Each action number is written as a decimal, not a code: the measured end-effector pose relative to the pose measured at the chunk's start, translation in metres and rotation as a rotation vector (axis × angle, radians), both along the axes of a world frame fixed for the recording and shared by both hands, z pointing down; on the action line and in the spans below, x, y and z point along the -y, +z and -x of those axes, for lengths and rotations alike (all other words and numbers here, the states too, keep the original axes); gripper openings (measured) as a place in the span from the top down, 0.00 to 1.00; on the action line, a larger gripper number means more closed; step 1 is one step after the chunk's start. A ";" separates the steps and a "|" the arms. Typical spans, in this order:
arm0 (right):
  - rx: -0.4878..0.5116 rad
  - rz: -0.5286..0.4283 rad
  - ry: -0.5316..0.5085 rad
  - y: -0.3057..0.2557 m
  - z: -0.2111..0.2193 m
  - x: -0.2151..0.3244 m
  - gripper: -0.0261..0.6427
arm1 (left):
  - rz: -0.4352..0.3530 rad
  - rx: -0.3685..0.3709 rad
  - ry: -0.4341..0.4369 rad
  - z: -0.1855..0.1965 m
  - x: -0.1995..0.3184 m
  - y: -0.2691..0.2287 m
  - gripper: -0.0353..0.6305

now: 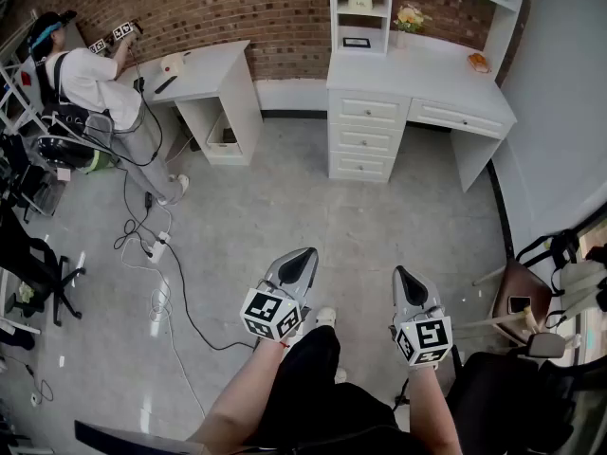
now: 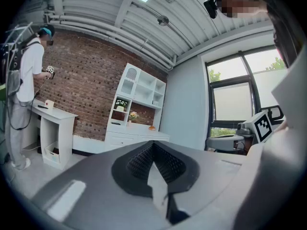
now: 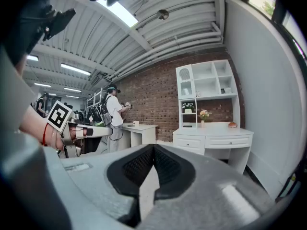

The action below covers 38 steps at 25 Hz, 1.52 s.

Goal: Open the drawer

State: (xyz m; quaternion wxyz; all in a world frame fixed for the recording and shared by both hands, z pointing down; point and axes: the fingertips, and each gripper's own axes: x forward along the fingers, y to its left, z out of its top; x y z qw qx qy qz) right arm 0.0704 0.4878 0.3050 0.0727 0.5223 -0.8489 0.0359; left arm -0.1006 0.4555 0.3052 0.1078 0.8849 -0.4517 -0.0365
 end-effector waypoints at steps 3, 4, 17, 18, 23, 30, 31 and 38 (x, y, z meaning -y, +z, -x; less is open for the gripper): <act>0.002 -0.001 0.006 0.000 -0.004 0.031 0.96 | 0.005 -0.005 -0.012 -0.001 0.033 0.001 0.94; 0.001 -0.001 0.008 0.000 -0.005 0.040 0.96 | 0.003 -0.006 -0.013 -0.002 0.044 0.000 0.94; -0.013 0.030 0.031 0.007 -0.009 0.159 0.96 | 0.013 -0.010 0.009 -0.010 0.170 0.003 0.94; -0.013 0.033 0.033 0.010 -0.009 0.165 0.96 | 0.015 -0.010 0.010 -0.010 0.176 0.005 0.94; 0.005 0.047 0.048 0.020 -0.005 0.197 0.96 | 0.028 -0.006 0.008 -0.002 0.206 0.015 0.94; 0.048 0.055 0.072 0.018 0.004 0.235 0.96 | 0.034 0.001 0.016 0.010 0.241 0.015 0.94; 0.055 0.060 0.076 0.020 0.004 0.238 0.96 | 0.037 -0.001 0.016 0.009 0.245 0.016 0.94; 0.055 0.081 0.078 0.024 -0.002 0.263 0.96 | 0.042 -0.017 0.030 -0.005 0.268 0.020 0.94</act>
